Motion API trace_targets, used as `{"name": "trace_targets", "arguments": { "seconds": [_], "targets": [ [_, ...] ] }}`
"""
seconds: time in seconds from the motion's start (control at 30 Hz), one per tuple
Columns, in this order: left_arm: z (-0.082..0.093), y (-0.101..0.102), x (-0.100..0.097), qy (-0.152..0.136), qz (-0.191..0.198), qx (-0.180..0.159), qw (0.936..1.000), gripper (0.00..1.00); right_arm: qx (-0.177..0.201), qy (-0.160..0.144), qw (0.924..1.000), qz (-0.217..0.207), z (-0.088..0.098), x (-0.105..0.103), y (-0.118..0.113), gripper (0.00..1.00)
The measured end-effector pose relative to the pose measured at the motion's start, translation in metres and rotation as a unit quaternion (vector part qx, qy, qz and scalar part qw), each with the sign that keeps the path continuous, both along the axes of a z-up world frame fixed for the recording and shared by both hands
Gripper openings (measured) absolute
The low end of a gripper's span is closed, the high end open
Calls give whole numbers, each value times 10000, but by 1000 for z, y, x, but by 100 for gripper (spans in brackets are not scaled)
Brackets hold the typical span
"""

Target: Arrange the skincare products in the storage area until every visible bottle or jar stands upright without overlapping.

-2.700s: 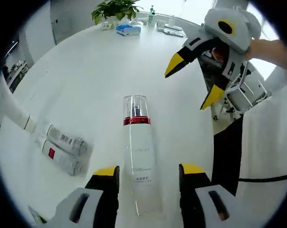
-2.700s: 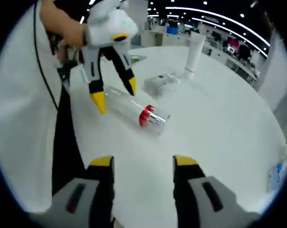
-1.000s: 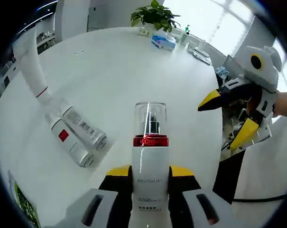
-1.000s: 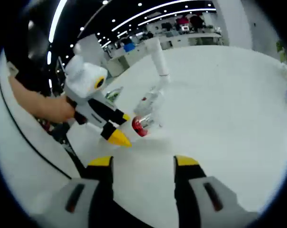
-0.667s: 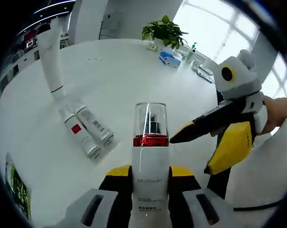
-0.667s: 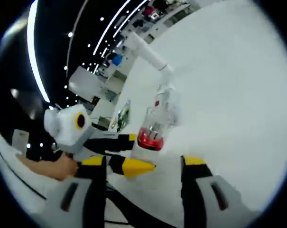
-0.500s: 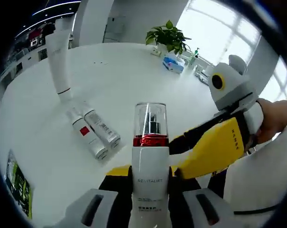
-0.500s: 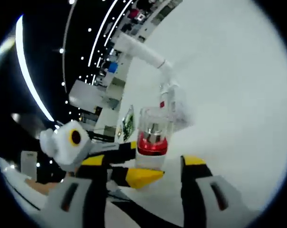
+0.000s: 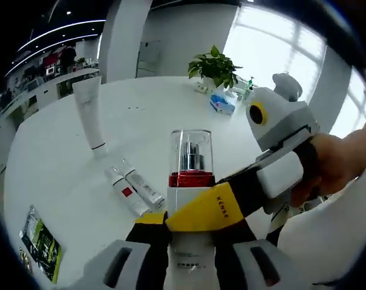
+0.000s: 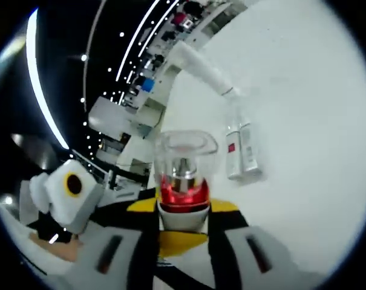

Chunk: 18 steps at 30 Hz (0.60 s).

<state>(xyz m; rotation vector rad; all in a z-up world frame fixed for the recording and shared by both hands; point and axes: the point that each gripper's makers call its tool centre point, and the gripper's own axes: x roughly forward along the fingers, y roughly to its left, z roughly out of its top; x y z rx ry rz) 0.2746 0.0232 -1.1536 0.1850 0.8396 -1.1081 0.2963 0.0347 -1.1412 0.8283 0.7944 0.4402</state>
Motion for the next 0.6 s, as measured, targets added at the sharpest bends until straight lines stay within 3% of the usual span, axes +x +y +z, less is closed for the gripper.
{"name": "trace_targets", "arguments": {
  "seconds": [0.13, 0.17, 0.33, 0.6],
  "targets": [
    [7, 2, 5, -298, 36, -29, 9995, 27, -541, -473, 9968, 345, 11, 4, 5, 26],
    [8, 3, 7, -442, 23, -14, 9990, 27, -574, -526, 9962, 387, 12, 5, 6, 26],
    [19, 10, 12, -633, 172, -188, 9977, 28, -641, -762, 9931, 616, 23, 9, 11, 25],
    [35, 15, 17, -819, 258, -443, 9953, 30, -1162, -1295, 9765, 1275, 42, 17, 18, 24]
  ]
}}
